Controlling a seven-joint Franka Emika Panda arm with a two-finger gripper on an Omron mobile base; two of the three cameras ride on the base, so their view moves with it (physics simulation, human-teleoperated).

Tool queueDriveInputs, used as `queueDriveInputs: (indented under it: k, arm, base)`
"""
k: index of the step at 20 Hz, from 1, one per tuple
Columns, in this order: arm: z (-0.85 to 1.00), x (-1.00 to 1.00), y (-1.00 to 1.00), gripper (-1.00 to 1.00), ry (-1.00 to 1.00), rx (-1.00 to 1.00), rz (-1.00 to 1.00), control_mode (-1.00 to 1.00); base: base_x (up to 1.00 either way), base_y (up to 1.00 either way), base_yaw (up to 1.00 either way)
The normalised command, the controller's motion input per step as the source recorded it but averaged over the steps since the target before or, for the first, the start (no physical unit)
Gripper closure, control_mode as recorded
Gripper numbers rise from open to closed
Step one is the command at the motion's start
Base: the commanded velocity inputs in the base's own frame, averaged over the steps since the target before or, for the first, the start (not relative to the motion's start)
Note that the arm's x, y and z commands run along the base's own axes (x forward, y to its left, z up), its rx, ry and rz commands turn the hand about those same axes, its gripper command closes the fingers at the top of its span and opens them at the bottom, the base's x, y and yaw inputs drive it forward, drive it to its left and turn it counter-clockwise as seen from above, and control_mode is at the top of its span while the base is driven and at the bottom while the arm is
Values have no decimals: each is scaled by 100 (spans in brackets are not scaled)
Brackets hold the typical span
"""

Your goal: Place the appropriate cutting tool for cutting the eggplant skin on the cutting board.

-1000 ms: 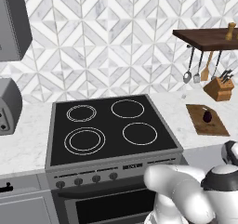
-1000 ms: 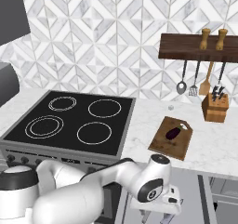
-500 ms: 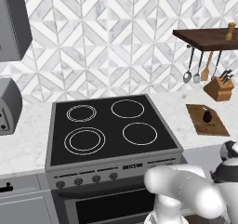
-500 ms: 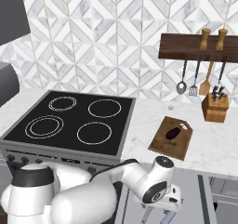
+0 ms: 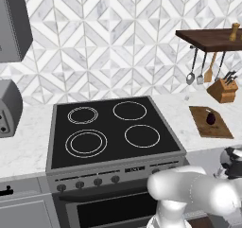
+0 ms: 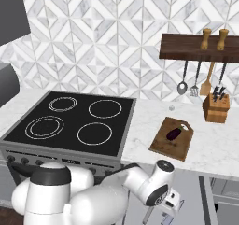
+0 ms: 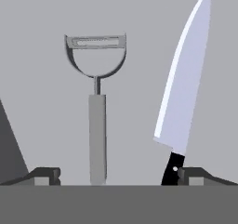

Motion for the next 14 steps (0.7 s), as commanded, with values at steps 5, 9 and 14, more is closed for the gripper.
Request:
queueDriveInputs:
  k: [5, 9, 14]
  arm:
    - [-32, 15, 18, -100, 0, 0, -6, -100]
    - [-37, 11, 15, -100, 1, 0, 0, -100]
    - [-44, 2, 10, -100, 2, 0, 0, -100]
  base:
    - [0, 0, 0]
    - [0, 0, 0]
    - [0, 0, 0]
